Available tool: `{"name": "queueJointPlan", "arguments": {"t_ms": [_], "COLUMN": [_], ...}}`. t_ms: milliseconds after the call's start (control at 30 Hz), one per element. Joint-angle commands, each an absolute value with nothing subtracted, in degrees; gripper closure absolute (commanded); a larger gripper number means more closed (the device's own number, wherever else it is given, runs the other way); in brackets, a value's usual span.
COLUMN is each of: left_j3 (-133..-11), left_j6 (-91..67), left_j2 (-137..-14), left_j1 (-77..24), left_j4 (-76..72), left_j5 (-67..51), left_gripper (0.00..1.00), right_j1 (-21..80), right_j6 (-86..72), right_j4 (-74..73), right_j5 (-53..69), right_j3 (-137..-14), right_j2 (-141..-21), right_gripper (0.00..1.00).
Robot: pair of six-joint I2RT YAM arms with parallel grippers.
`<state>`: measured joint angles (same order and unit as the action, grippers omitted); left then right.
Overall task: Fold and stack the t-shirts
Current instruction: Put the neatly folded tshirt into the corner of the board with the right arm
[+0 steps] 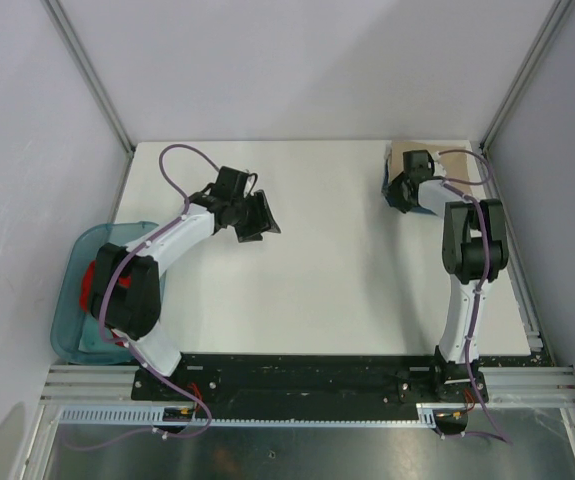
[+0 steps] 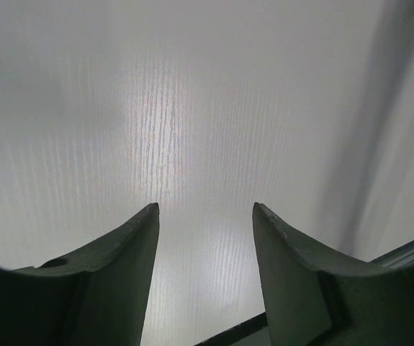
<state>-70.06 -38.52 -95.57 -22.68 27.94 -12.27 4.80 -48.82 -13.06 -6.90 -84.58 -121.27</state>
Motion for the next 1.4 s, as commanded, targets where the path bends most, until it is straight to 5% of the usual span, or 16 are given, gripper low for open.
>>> {"name": "queueJointPlan", "arguments": {"t_ms": [0,400,767,1100,1367], "left_j3": [-69.63,-67.87,-58.42,-48.64,-45.41], "left_j6": [-37.19,-33.45,-29.08,-23.79,-23.11], "left_j2": [-93.26,-88.17,-75.78,-58.40,-52.08], "left_j1": [-22.25,-22.28,-23.16,-23.86,-23.86], "left_j4": [26.87,26.87,26.89,26.92,26.92], "left_j5": [-12.64,-12.59,-12.47,-7.24,-4.83], "left_gripper": [0.41,0.35,0.02,0.01,0.01], "right_j1": [3.56,7.46,21.78,37.75,41.36], "right_j6": [-44.42,-42.69,-43.25,-43.04,-42.48], "right_j4": [-19.66,-27.73,-31.11,-31.52,-30.70], "right_j5": [-8.13,-4.43,-6.96,-14.08,-16.73], "right_j3": [-86.68,-85.05,-74.70,-68.57,-64.70], "right_j2": [-125.83,-111.89,-89.77,-75.76,-70.97], "right_gripper": [0.49,0.38,0.29,0.13,0.11]}}
